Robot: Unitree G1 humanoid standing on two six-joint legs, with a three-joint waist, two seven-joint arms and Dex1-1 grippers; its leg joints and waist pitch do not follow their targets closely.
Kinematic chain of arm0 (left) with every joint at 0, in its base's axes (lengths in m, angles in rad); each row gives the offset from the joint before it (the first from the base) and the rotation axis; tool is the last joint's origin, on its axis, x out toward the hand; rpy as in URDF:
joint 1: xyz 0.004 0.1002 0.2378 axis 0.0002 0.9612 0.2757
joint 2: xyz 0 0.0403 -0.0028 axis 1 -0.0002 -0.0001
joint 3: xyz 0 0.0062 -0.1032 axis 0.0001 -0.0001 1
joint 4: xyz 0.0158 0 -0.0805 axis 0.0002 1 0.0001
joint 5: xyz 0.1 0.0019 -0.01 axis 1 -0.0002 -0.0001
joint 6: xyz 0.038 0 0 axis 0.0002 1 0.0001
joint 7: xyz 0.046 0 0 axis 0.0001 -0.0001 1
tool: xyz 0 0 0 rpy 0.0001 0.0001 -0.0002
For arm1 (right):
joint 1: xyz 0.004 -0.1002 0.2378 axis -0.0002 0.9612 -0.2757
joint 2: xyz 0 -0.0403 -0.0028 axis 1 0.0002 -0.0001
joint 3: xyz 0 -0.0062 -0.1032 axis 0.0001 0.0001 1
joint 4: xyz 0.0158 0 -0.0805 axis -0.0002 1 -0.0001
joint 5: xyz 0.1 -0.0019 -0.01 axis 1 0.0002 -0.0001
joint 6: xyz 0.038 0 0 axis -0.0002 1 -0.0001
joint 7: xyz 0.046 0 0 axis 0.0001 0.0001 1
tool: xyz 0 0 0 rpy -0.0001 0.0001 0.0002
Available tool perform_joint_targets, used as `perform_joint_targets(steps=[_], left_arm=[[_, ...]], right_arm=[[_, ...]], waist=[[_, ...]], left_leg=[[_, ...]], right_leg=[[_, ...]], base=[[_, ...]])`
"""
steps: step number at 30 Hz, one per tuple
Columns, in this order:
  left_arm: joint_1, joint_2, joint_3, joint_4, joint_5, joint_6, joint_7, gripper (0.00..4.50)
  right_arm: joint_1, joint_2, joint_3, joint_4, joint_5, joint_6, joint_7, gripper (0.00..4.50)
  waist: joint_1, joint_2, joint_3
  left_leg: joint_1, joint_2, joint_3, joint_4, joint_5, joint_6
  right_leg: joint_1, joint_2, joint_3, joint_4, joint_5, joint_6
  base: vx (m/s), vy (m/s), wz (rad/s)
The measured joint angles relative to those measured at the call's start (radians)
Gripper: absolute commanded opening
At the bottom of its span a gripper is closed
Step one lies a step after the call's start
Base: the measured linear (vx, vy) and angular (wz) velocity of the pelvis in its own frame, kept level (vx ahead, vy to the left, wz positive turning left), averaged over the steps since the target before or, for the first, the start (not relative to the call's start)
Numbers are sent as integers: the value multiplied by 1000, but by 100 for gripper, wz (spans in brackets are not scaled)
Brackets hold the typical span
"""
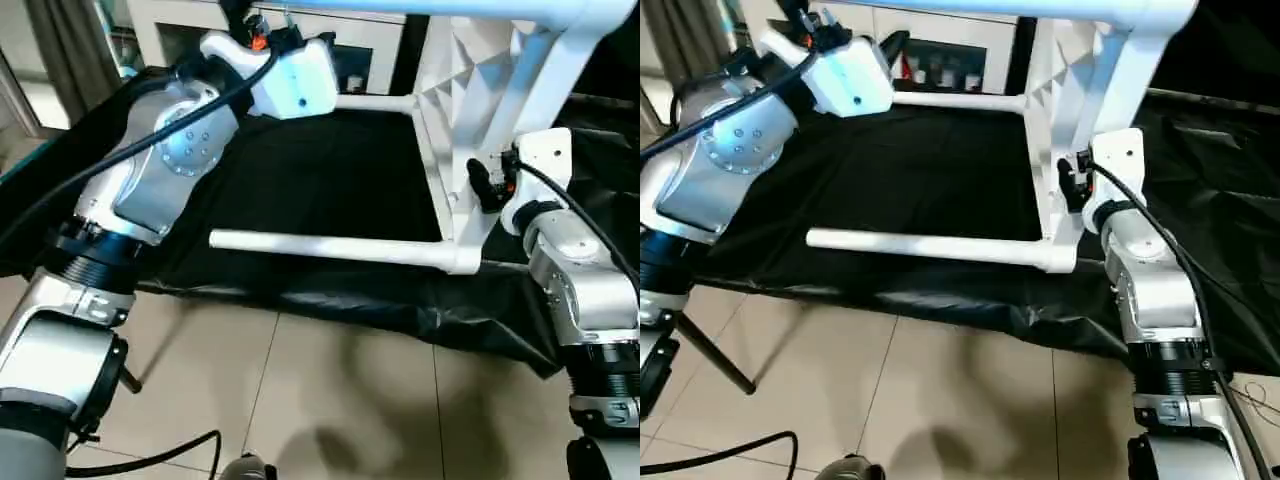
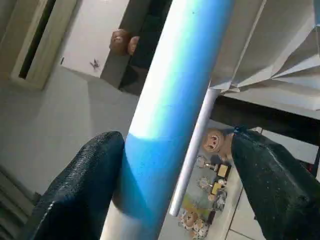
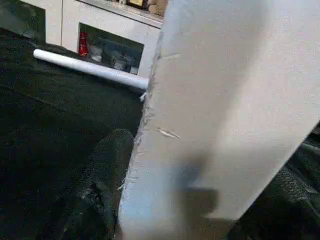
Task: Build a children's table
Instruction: Flip table
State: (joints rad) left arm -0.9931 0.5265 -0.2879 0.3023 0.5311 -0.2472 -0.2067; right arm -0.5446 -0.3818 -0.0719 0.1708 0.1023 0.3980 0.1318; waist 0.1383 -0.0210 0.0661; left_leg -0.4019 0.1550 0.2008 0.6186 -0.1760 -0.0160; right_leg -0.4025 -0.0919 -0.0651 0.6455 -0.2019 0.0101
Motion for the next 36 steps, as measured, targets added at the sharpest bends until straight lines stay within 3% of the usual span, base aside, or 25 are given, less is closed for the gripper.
perform_joint_targets(steps=[6, 11, 12, 24, 25, 36], left_arm=[[-41, 1, 9, 69, 17, 17, 26, 385], [-64, -20, 45, 110, 13, 59, 75, 385], [-66, -24, 47, 111, 12, 63, 78, 357], [-68, -47, 74, 94, -33, 101, 24, 280], [-67, -46, 74, 94, -32, 106, 16, 270], [-50, -81, 86, 31, -38, 195, -50, 251]], right_arm=[[0, 1, 1, 0, 1, -4, 13, 291], [4, 1, 5, -3, 3, -19, 50, 291], [4, 1, 5, -3, 3, -19, 51, 297], [16, 1, 3, -11, 1, -26, 55, 297], [16, 0, 2, -11, 0, -28, 57, 271], [-6, -27, -2, 33, 0, -51, 69, 252]], waist=[[-2, 0, 0], [-16, 0, 0], [-16, 0, 0], [-14, 1, 0], [-14, 2, 0], [-12, 12, -2]], left_leg=[[0, 0, 0, 0, 0, 0], [0, 0, 0, 0, 0, 0], [0, 0, 0, 0, 0, 0], [0, 0, 0, 0, 0, 0], [0, 0, 0, 0, 0, 0], [0, 0, 1, 0, 0, 0]], right_leg=[[0, 0, 0, 0, 0, 0], [0, 0, 0, 0, 0, -1], [0, 0, 0, 0, 0, -1], [0, 0, 0, 0, 0, -1], [0, 0, 0, 0, 0, -1], [0, -1, 0, 0, 0, -1]], base=[[0, 0, 0], [0, 0, 0], [0, 0, 0], [0, 0, 0], [0, 0, 0], [0, 0, 0]])
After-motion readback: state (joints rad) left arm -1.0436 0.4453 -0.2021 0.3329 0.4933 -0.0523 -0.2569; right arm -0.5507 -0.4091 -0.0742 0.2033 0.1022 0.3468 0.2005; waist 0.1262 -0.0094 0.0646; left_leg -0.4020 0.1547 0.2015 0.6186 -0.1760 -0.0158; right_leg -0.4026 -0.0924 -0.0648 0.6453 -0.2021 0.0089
